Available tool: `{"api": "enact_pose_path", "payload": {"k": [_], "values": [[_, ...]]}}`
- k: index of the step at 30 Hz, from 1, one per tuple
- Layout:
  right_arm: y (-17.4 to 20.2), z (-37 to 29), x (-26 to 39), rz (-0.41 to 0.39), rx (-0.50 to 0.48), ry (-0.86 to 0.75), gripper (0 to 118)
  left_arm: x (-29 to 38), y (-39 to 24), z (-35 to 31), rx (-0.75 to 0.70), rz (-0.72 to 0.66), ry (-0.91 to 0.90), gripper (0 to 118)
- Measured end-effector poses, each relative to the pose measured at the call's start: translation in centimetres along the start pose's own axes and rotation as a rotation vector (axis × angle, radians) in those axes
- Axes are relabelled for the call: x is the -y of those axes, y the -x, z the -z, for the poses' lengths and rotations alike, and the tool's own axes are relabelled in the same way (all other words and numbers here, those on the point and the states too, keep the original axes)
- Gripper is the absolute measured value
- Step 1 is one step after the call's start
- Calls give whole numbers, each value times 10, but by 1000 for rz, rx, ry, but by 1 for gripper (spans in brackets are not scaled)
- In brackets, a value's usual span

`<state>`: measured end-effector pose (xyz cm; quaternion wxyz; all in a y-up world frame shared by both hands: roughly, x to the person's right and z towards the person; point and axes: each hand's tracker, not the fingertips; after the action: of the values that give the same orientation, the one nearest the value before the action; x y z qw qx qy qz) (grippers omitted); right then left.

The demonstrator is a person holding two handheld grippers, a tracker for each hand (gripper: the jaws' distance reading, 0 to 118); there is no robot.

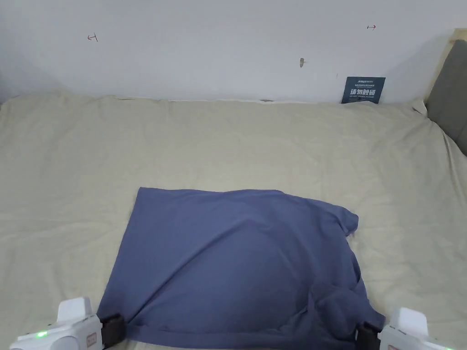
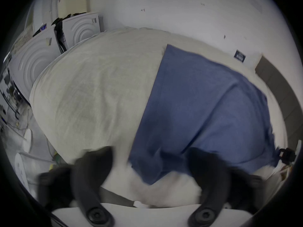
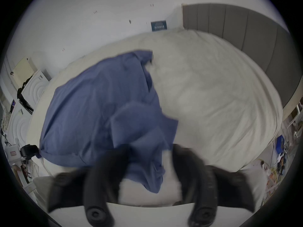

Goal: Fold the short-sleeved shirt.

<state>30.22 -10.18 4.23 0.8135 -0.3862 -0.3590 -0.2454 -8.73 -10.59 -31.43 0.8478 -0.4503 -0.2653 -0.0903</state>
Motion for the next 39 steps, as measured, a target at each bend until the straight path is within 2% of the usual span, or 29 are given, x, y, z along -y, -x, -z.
{"api": "enact_pose_path", "payload": {"k": [1, 2, 3, 9, 12, 14, 17, 18, 20, 21, 23, 31, 39], "values": [[1, -5, -8, -8, -4, -31, 86, -7, -1, -10, 36, -30, -45, 117], [4, -15, -18, -18, -6, -71, 97, -15, -4, -21, 56, -54, -105, 118], [7, -25, -27, -20, -6, -122, 100, -23, -8, -36, 61, -70, -162, 116], [46, -111, -77, -96, -24, -456, 100, -70, -36, -105, 117, -28, -451, 115], [63, -139, -87, -147, -22, -583, 100, -82, -51, -128, 124, 22, -588, 109], [73, -152, -90, -171, -7, -657, 92, -86, -60, -141, 131, 60, -665, 94], [84, -163, -87, -213, 1, -734, 83, -88, -73, -149, 114, 135, -734, 83], [87, -165, -85, -218, 4, -742, 71, -87, -77, -151, 110, 154, -748, 70], [92, -168, -81, -229, 18, -767, 22, -87, -81, -151, 123, 175, -756, 16], [94, -167, -80, -234, 15, -769, 3, -87, -82, -151, 127, 174, -751, 1], [95, -167, -78, -241, 2, -778, 2, -88, -77, -151, 186, 175, -725, 0], [93, -161, -74, -235, 5, -759, 1, -76, -69, -140, 166, 211, -649, 0], [87, -149, -68, -230, 2, -706, 2, -36, -28, -91, 102, 214, -334, 3]]}}
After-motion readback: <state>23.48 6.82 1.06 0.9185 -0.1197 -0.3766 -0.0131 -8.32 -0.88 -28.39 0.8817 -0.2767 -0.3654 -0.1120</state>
